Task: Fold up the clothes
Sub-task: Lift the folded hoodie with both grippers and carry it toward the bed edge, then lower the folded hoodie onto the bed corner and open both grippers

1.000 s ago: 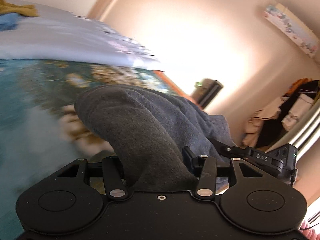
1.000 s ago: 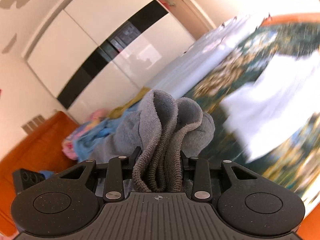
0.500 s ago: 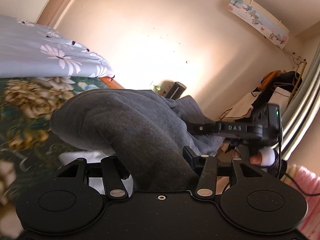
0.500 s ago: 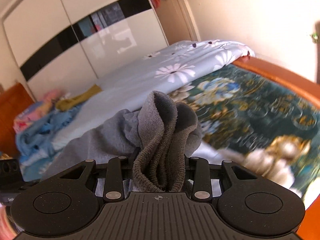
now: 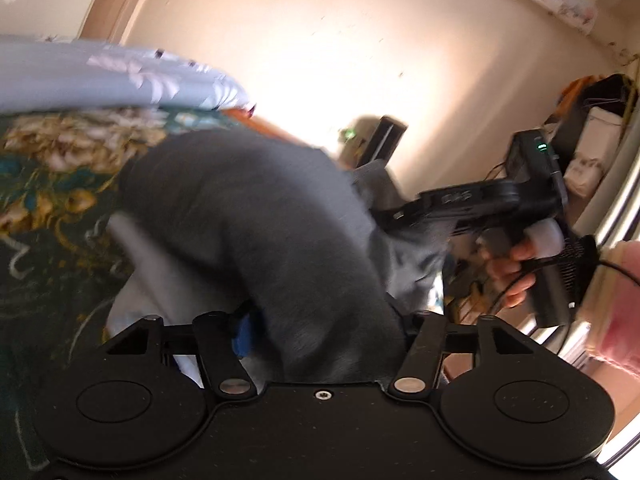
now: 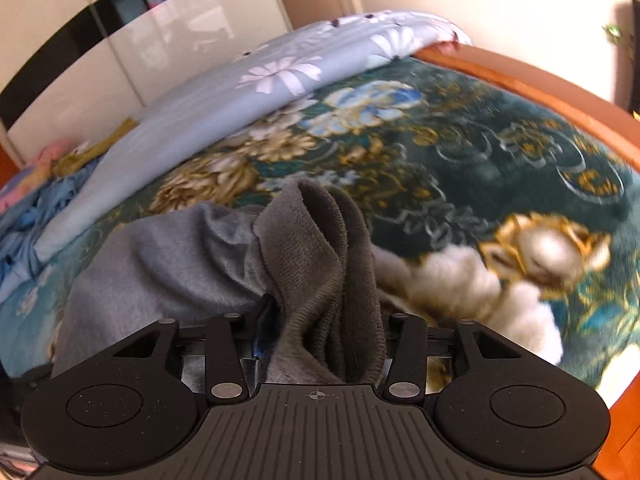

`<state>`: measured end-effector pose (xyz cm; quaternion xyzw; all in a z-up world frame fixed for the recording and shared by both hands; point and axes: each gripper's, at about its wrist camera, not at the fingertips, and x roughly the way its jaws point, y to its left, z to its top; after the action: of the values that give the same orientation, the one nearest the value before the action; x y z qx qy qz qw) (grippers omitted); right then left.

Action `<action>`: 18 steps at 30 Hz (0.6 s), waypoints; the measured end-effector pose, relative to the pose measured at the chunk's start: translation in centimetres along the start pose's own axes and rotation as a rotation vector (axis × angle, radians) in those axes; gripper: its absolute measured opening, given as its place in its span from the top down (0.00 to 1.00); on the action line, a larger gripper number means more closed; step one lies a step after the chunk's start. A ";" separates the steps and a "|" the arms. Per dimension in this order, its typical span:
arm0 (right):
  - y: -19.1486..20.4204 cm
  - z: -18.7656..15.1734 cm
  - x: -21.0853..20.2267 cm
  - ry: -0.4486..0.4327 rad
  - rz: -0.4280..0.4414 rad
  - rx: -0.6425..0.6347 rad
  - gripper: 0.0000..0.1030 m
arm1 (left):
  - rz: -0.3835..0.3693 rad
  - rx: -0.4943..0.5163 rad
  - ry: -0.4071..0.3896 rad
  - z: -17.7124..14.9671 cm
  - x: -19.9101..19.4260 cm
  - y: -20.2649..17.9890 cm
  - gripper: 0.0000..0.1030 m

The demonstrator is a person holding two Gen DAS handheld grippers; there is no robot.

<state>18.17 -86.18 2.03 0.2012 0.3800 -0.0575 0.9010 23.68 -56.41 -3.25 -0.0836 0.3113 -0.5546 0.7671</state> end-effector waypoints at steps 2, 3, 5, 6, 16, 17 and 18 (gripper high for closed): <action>0.2 -0.1 -0.5 -0.005 -0.007 -0.004 0.57 | -0.003 -0.021 0.004 0.1 -0.2 0.3 0.41; 0.4 -0.1 -0.7 -0.009 -0.013 -0.012 0.57 | -0.002 -0.020 0.006 0.3 -0.3 0.3 0.39; 1.0 0.3 -1.3 -0.016 -0.033 -0.028 0.54 | -0.002 -0.013 0.005 0.6 -1.1 0.1 0.32; 1.2 0.6 -1.5 -0.021 -0.045 -0.032 0.51 | -0.001 -0.011 0.002 0.8 -1.7 0.0 0.30; 5.5 -1.3 -8.0 -0.165 -0.190 -0.039 0.32 | 0.109 0.016 -0.008 -0.4 -13.4 -0.1 0.09; 6.4 -2.1 -8.6 -0.176 -0.188 -0.040 0.28 | 0.130 0.037 -0.012 -0.9 -15.1 -0.2 0.07; 7.3 -2.9 -9.2 -0.183 -0.179 -0.045 0.20 | 0.155 0.058 -0.014 -1.4 -16.7 -0.3 0.06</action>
<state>11.65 -78.79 8.99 0.1399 0.3141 -0.1473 0.9274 19.51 -41.11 2.22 -0.0407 0.2953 -0.5017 0.8120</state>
